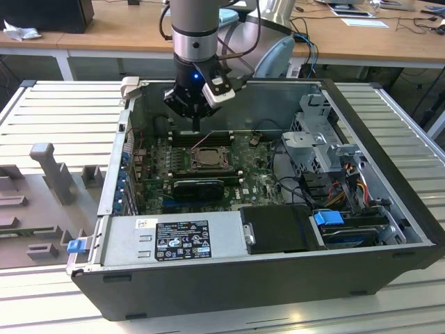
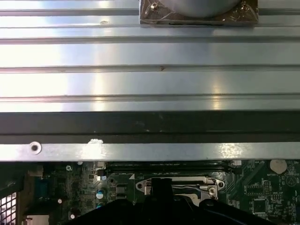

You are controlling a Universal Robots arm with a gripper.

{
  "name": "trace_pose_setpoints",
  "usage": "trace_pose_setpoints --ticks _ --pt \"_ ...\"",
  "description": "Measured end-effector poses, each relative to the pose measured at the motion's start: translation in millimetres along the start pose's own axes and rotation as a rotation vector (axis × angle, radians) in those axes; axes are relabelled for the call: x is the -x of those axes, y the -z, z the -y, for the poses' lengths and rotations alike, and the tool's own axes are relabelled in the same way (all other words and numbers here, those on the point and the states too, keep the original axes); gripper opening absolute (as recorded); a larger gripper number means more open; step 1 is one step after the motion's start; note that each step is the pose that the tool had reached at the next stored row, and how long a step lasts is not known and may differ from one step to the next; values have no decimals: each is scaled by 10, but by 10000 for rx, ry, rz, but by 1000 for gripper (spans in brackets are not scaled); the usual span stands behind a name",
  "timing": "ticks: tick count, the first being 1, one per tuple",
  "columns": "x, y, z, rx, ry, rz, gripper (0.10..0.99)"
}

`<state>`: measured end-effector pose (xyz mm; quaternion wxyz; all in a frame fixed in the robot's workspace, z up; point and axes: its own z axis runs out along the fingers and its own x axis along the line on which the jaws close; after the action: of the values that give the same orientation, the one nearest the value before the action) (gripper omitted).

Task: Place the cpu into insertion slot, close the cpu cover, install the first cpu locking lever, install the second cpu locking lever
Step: 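Install the first cpu locking lever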

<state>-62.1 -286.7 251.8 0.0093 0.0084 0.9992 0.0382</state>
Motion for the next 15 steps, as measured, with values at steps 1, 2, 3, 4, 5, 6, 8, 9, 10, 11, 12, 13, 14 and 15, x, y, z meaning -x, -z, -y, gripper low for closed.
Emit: trace_pose_setpoints --ticks 1,2,3,4,5,6,8,9,10,11,12,13,14,15 --pt "20 -12 -1 0 -1 3 106" --pt "35 -23 -2 0 0 5 106" --pt "48 -34 -3 2 -1 8 106" --pt "65 -47 -3 0 -1 9 106" --pt "95 -65 -4 -1 0 8 106" --pt "143 -94 -6 -1 2 9 106" --pt "192 -142 -13 1 62 14 106" --pt "214 -165 -16 2 107 18 106" --pt "240 -183 -21 2 151 17 106" --pt "252 -191 -23 3 177 18 106" --pt "263 -198 -25 4 206 18 106" --pt "276 -208 -25 6 261 17 106" --pt "286 -217 -25 6 326 16 106" --pt "287 -223 -25 8 397 15 106"
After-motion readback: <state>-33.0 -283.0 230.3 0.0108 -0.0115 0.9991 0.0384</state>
